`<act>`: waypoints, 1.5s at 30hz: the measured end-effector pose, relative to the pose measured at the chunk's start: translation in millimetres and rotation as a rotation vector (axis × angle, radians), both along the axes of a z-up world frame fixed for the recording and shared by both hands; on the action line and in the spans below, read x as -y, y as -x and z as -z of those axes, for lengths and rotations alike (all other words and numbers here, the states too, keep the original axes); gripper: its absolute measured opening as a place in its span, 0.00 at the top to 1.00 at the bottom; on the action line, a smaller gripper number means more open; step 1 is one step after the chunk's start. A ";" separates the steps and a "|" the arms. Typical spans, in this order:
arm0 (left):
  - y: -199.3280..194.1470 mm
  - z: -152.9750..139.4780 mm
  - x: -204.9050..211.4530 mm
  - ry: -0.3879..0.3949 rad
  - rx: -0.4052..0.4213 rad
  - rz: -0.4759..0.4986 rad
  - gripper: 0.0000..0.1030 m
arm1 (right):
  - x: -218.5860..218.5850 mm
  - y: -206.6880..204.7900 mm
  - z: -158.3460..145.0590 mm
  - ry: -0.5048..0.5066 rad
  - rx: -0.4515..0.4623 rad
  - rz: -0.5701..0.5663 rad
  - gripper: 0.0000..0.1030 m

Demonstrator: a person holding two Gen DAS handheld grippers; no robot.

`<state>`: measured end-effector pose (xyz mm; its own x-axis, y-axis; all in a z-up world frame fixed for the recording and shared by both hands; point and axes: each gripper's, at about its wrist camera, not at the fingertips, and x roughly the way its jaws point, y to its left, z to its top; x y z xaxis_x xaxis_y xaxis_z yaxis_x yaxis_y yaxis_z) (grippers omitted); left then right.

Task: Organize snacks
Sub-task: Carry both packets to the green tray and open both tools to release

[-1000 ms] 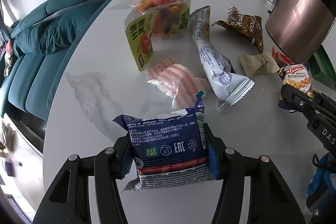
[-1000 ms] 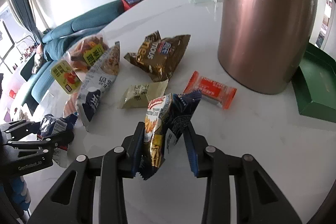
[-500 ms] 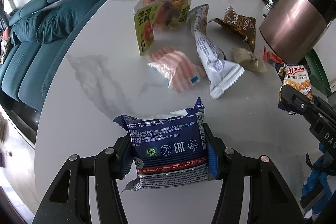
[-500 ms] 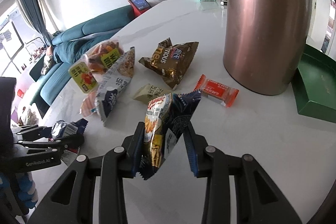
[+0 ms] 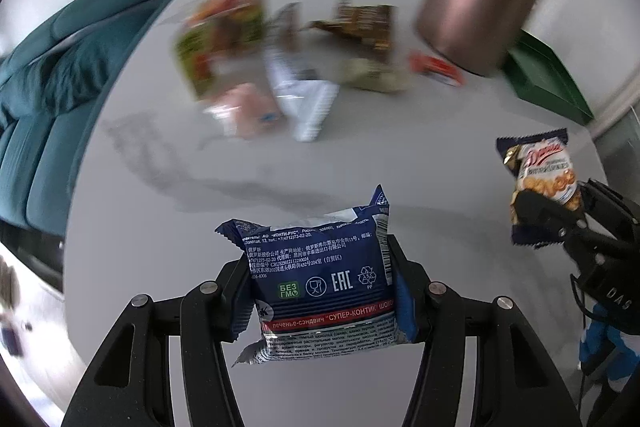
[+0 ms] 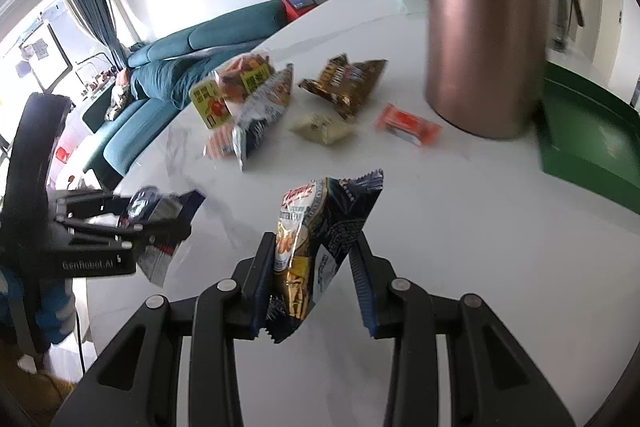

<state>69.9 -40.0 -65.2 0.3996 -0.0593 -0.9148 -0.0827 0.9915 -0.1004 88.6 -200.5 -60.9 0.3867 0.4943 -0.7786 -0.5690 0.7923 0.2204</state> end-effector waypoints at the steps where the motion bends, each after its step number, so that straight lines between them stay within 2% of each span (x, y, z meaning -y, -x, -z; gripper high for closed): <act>1: -1.7 -2.4 10.0 0.002 0.001 0.021 0.50 | 10.4 2.8 -1.7 0.001 -0.003 0.010 0.95; 7: -18.0 -14.1 87.6 0.017 0.014 0.174 0.50 | 87.4 7.6 -10.6 0.036 -0.003 0.113 0.95; 14: -62.5 -34.9 194.8 0.006 0.069 0.327 0.50 | 191.5 -21.2 -33.1 0.089 0.064 0.265 0.95; 21: -141.4 -74.3 272.8 -0.032 0.166 0.366 0.50 | 259.0 -82.2 -66.9 0.130 0.168 0.357 0.95; 26: -202.3 -91.4 311.3 -0.050 0.212 0.335 0.50 | 281.6 -139.1 -79.2 0.150 0.222 0.372 0.94; 29: -238.4 -80.1 325.5 -0.058 0.199 0.297 0.50 | 291.9 -176.5 -68.8 0.151 0.216 0.383 0.94; 33: -277.6 -43.7 328.8 -0.065 0.140 0.244 0.50 | 298.5 -210.8 -43.7 0.173 0.186 0.382 0.94; 39: -294.4 -7.6 326.3 -0.082 0.071 0.196 0.50 | 300.7 -241.4 -3.6 0.197 0.133 0.357 0.94; 45: -308.4 10.7 325.4 -0.086 0.050 0.185 0.50 | 300.2 -253.3 15.9 0.203 0.100 0.347 0.92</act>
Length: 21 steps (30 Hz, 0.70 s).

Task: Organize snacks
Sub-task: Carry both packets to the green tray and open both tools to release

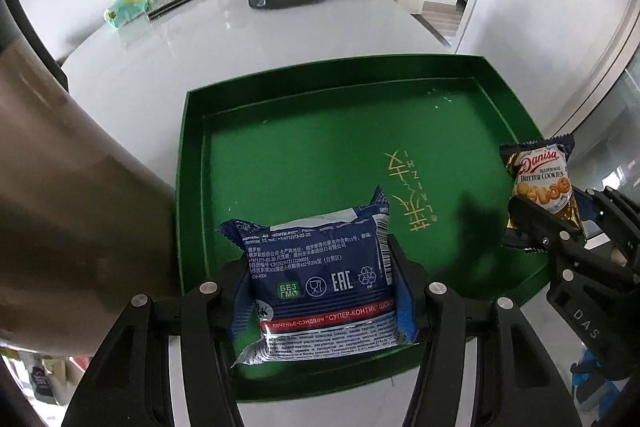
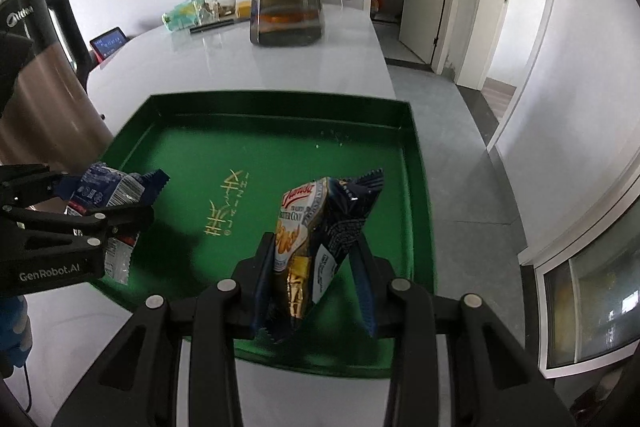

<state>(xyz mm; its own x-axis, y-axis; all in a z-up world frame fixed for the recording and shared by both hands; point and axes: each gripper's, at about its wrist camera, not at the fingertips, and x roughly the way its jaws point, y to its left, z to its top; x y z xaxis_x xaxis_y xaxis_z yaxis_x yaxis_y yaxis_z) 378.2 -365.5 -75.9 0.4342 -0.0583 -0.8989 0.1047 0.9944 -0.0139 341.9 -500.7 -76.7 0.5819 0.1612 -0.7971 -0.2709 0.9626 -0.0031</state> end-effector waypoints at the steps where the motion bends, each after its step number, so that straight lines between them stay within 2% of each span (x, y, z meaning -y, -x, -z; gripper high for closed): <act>1: -0.4 2.4 -0.5 -0.001 -0.003 -0.001 0.50 | -0.3 -1.3 2.1 0.002 -0.002 0.000 0.91; 11: -2.2 10.0 -1.4 -0.011 -0.024 -0.022 0.49 | -1.3 -6.3 11.6 0.019 -0.021 -0.003 0.90; 13: -4.7 11.1 -0.3 -0.010 -0.024 -0.022 0.49 | -2.2 -7.5 11.3 0.029 -0.021 -0.004 0.85; 14: -5.0 11.4 0.7 -0.019 -0.016 -0.018 0.49 | -1.9 -7.4 11.5 0.031 -0.020 -0.004 0.81; 16: -4.1 10.4 2.2 -0.016 -0.007 -0.007 0.49 | -1.0 -7.2 10.6 0.029 -0.019 0.001 0.58; 21: -1.4 7.5 1.9 -0.025 0.013 -0.001 0.48 | 1.4 -4.6 5.1 0.027 0.001 0.006 0.35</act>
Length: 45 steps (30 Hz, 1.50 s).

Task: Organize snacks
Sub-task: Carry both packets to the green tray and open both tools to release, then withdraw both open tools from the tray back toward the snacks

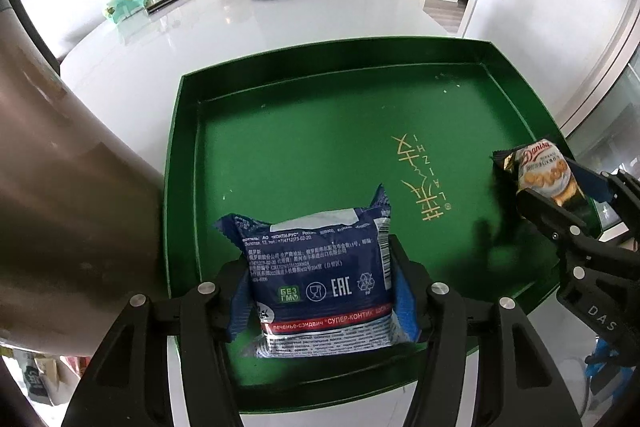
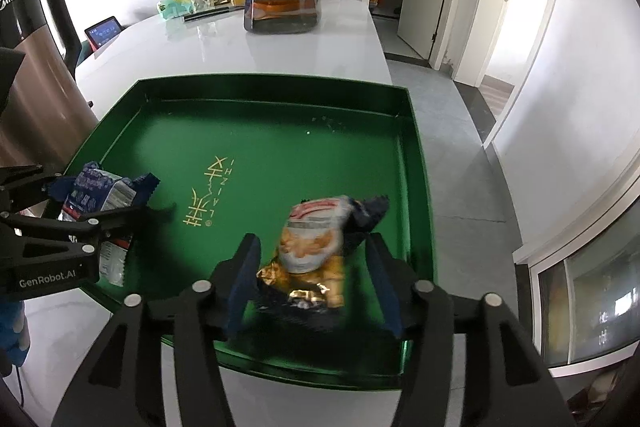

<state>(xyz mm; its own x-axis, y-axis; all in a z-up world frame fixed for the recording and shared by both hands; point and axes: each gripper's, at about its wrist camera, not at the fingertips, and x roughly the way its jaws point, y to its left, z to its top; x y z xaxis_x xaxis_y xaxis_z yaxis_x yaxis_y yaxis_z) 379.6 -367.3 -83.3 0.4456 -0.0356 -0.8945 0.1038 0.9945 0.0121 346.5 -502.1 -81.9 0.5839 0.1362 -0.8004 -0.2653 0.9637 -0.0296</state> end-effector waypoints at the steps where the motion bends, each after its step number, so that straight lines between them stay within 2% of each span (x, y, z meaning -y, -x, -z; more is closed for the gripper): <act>1: 0.7 -1.4 0.2 -0.002 0.005 0.001 0.48 | 0.4 1.0 -1.6 -0.002 0.006 0.001 0.32; 5: 4.8 -6.1 2.4 -0.012 0.026 0.005 0.47 | 3.4 5.7 -10.1 -0.007 0.030 0.010 0.21; 12: 14.2 -20.8 5.5 -0.020 0.073 0.011 0.46 | 6.9 15.0 -26.8 -0.006 0.068 0.017 0.18; 16: 22.5 -31.6 7.7 -0.022 0.108 0.015 0.44 | 7.7 22.9 -36.2 -0.002 0.087 0.024 0.07; 21: 36.5 -52.2 13.9 -0.026 0.167 0.042 0.40 | 9.0 33.1 -50.7 -0.005 0.116 0.036 0.06; 29: 67.2 -85.2 13.6 -0.014 0.241 0.073 0.39 | 9.1 55.9 -82.1 -0.006 0.176 0.047 0.04; 38: 116.3 -125.8 -19.9 0.067 0.327 0.060 0.38 | 0.0 108.1 -142.7 -0.042 0.297 0.048 0.03; 45: 163.8 -164.6 -81.4 0.099 0.435 0.038 0.37 | -31.3 162.5 -199.7 -0.029 0.411 0.043 0.02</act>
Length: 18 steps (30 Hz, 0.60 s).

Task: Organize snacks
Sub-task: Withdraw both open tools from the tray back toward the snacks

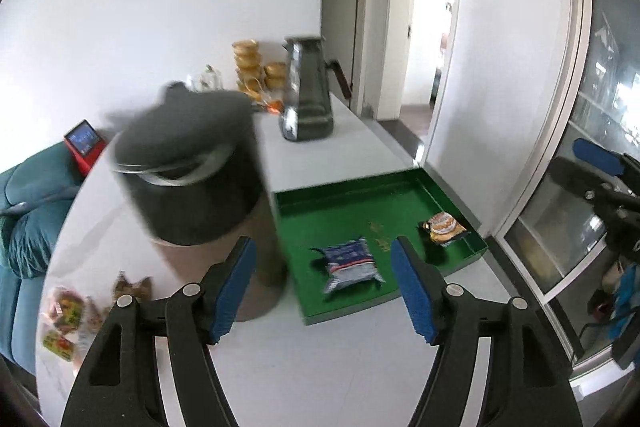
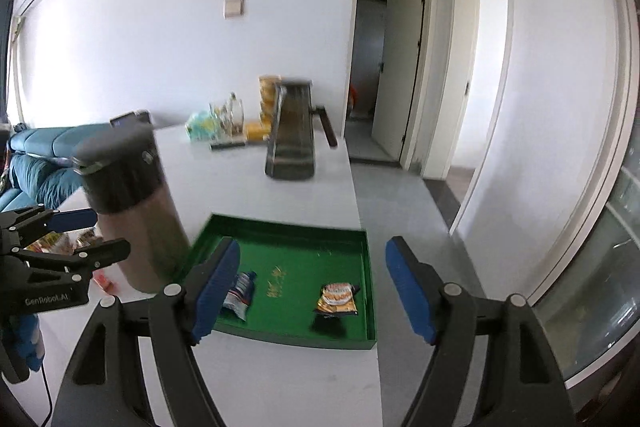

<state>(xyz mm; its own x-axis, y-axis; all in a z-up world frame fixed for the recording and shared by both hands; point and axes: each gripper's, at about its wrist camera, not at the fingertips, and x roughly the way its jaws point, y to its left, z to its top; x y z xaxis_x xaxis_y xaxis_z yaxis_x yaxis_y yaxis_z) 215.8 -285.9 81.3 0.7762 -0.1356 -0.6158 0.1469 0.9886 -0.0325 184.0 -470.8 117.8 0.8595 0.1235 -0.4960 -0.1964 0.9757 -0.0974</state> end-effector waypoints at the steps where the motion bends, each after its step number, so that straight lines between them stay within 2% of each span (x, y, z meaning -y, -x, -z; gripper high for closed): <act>1: 6.9 -4.3 -11.5 0.001 0.013 -0.005 0.35 | -7.5 9.6 -7.6 0.006 0.013 -0.001 0.02; 6: 41.2 -21.0 -80.8 0.007 0.049 -0.065 0.34 | -46.1 49.2 -34.5 0.037 0.049 -0.026 0.02; 9: 60.5 -27.4 -128.3 -0.023 0.067 -0.123 0.34 | -70.6 69.5 -44.4 0.051 0.065 -0.044 0.02; 14: 90.4 -29.5 -210.3 -0.072 0.082 -0.246 0.34 | -104.7 91.7 -48.1 0.055 0.072 -0.067 0.02; 18: 110.1 -16.6 -271.7 -0.078 0.047 -0.341 0.34 | -131.5 103.6 -43.3 0.056 0.062 -0.082 0.02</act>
